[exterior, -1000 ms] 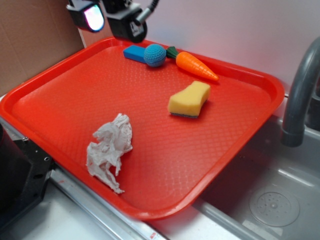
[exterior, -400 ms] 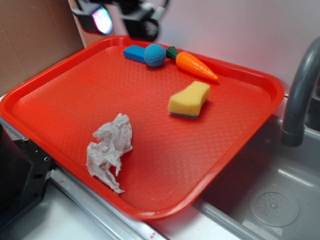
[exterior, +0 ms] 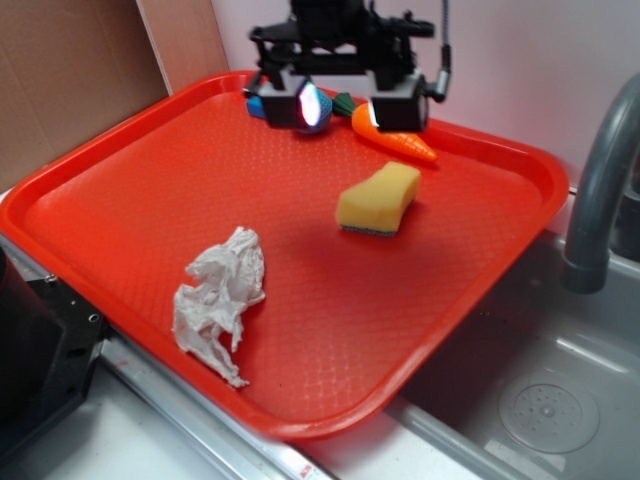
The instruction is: Grab the green sponge.
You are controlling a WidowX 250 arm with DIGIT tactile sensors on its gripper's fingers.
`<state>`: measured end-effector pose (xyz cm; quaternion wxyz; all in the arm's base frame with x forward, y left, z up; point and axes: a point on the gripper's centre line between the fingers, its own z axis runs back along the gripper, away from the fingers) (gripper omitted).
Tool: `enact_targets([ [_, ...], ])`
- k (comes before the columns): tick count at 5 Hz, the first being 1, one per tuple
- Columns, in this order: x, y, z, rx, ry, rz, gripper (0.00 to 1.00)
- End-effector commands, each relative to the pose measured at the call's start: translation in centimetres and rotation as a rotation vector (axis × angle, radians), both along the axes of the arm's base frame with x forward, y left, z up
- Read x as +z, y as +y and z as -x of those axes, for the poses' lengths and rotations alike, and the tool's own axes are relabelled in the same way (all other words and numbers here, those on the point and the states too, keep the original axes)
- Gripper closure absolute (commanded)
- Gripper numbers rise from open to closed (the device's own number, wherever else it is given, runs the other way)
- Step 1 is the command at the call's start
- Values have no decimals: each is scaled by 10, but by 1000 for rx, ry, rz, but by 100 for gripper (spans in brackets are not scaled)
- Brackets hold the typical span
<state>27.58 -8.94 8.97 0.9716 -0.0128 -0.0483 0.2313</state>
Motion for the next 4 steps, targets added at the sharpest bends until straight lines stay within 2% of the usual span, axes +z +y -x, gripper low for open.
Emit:
enact_targets([
  [1, -36, 3, -32, -31, 15, 58, 0],
  [2, -65, -11, 1, -15, 101, 71, 0],
  [3, -72, -17, 5, 4, 118, 75, 54],
  [4, -62, -20, 12, -16, 115, 67, 100],
])
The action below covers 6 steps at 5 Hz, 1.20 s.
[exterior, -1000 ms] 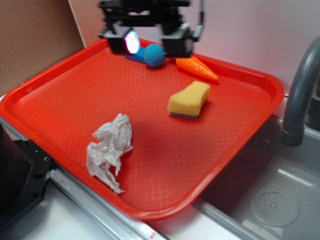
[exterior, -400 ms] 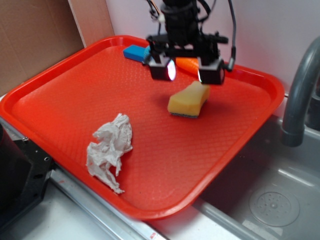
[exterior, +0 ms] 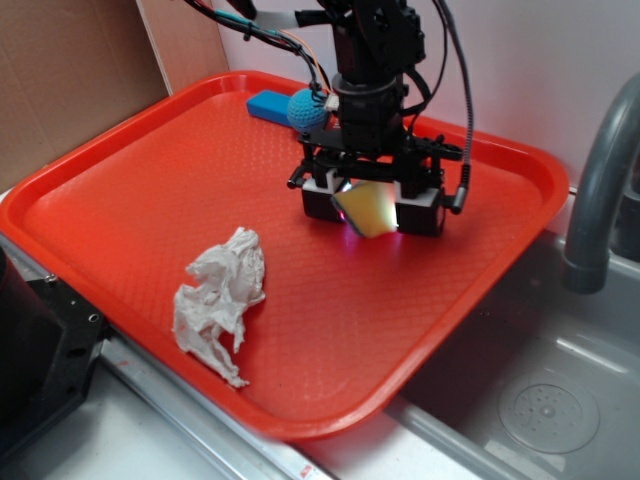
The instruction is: Grab the green sponge.
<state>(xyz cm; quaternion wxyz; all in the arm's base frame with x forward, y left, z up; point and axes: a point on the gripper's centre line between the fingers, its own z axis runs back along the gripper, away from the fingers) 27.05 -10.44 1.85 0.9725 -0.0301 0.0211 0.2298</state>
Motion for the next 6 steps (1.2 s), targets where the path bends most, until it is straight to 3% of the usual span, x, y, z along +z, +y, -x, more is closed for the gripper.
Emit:
enact_targets([
  [1, 31, 0, 12, -137, -58, 53, 100],
  [2, 80, 33, 30, -136, -152, 53, 100],
  [3, 132, 64, 26, -159, -183, -16, 100],
  [4, 157, 83, 28, -268, -148, -56, 100],
  [5, 148, 111, 22, -331, -88, -51, 100],
  [6, 147, 133, 23, -449, -20, -121, 100],
])
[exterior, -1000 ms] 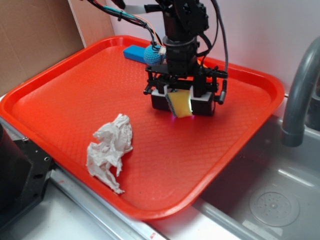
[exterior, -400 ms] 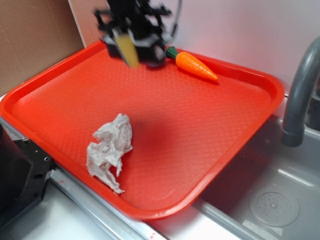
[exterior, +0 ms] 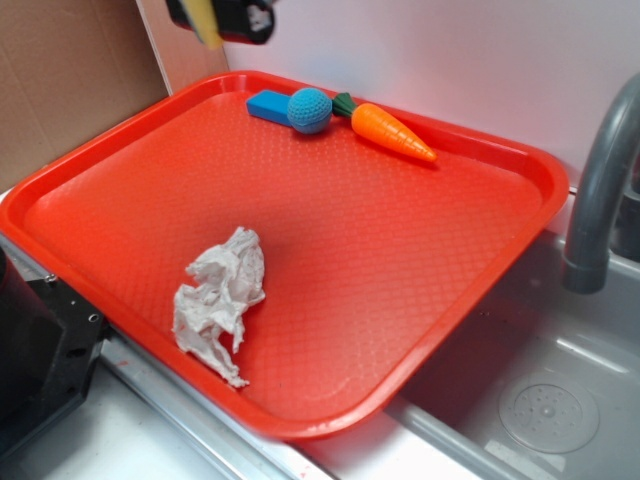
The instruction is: Grab the green sponge.
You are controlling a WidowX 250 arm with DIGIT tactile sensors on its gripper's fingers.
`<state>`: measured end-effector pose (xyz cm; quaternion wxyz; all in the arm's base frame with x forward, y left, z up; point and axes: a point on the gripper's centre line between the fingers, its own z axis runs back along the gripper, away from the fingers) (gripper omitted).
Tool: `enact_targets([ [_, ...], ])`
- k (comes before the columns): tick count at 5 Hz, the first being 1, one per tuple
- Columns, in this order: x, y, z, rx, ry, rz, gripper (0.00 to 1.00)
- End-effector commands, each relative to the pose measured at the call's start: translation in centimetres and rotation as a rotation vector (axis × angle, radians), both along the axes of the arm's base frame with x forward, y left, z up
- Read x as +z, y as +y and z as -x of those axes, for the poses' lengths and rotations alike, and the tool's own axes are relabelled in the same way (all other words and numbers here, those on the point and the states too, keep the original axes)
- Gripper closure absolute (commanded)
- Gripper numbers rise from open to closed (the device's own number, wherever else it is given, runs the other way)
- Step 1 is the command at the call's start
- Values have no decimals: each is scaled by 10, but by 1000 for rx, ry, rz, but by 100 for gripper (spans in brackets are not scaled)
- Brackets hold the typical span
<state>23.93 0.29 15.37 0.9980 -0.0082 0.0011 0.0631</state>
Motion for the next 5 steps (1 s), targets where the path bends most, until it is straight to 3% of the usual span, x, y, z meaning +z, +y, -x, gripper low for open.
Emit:
enact_targets([
  [1, 9, 42, 9, -158, 39, -132, 100],
  [3, 25, 22, 11, -203, -12, -158, 100],
  [5, 17, 24, 19, -176, -7, -126, 100],
])
